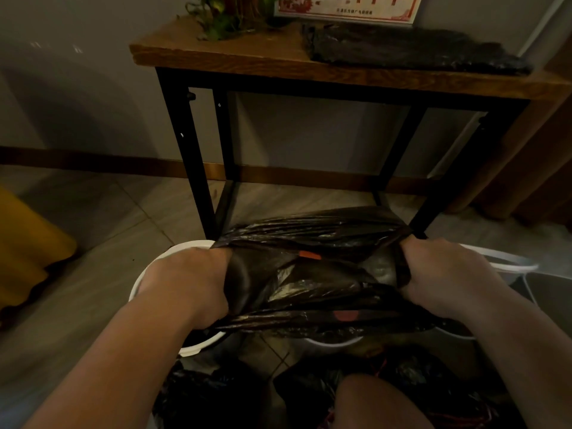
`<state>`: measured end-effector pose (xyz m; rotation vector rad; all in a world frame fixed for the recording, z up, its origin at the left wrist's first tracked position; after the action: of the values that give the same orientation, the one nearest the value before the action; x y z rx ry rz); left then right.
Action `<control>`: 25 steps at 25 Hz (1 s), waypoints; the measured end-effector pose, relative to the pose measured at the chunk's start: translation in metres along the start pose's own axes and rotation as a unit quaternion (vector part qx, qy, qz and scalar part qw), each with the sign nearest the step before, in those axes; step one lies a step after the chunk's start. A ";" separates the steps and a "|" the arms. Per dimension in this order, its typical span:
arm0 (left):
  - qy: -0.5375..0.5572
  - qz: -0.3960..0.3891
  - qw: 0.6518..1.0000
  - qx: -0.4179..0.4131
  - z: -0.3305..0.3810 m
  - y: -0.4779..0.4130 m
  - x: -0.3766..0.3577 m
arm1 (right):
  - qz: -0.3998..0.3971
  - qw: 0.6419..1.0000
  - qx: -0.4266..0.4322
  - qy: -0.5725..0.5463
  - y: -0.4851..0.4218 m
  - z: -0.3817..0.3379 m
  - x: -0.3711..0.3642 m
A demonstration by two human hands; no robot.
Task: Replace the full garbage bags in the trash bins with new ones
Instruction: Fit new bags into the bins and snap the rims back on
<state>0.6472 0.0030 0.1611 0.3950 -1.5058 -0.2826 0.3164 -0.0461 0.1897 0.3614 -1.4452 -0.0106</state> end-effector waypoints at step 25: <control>0.120 -0.230 0.966 -0.017 -0.007 0.004 -0.016 | -0.224 0.940 0.135 -0.221 0.016 -0.052 -0.079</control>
<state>0.6529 0.0139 0.1478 0.7261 -1.1564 -0.6036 0.3528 -0.0008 0.1134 0.9580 -1.7825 -0.2799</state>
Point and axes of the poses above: each hand's wrist, its own y-axis away from the middle knuckle, its own x-axis out of the back of the hand, z = x × y, the point moved 4 cm from there along -y, towards the middle knuckle, and after that the axes turned 9 degrees about -z, right-handed, at the moved point
